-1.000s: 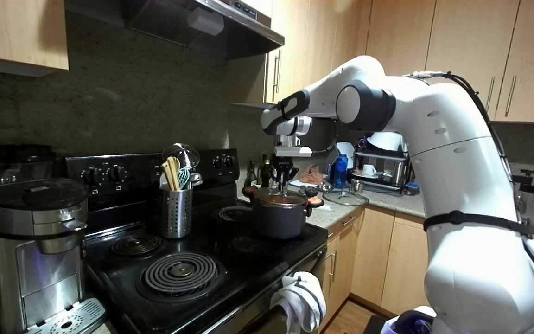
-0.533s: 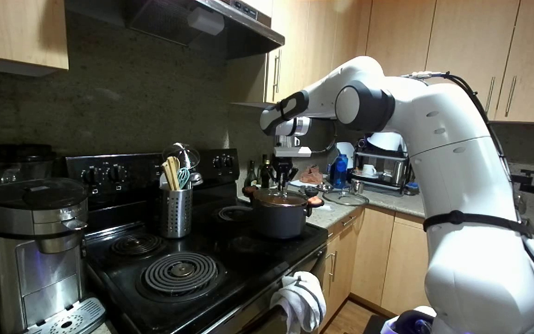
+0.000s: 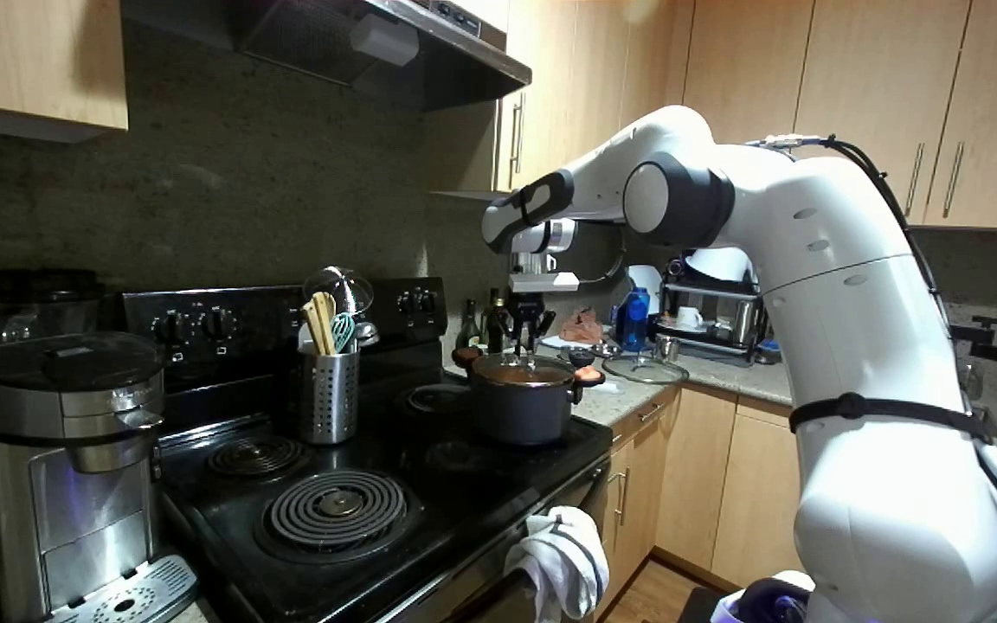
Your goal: Take the lid from the stove and place it on the black pot
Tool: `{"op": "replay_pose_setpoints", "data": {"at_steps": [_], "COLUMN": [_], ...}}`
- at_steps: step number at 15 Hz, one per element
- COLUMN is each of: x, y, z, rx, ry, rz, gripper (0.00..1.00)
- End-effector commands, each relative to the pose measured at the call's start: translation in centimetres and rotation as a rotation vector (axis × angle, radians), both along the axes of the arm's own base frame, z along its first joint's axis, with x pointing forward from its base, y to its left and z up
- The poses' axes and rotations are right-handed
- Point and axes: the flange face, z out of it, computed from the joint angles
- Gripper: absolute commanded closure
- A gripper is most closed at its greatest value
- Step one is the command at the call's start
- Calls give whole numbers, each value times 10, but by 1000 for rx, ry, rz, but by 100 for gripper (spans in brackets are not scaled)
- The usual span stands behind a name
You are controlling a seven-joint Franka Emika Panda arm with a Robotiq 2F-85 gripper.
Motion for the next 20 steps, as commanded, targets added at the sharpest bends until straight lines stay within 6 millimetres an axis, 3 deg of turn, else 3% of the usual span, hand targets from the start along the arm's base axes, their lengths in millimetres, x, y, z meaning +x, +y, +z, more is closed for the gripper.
{"op": "replay_pose_setpoints", "data": {"at_steps": [1,6,10,14,20], "x": [-1,-5,-4,-1,-7], "y": [2,10,37,80,155], "z": [18,44,74,96,104], "rx": [-8,-14,-31,-55,-125], "ry": [7,-32,-77,-97,-58], "rz": [-14,16,89,194,388], "gripper": [37,1,0,0,0]}}
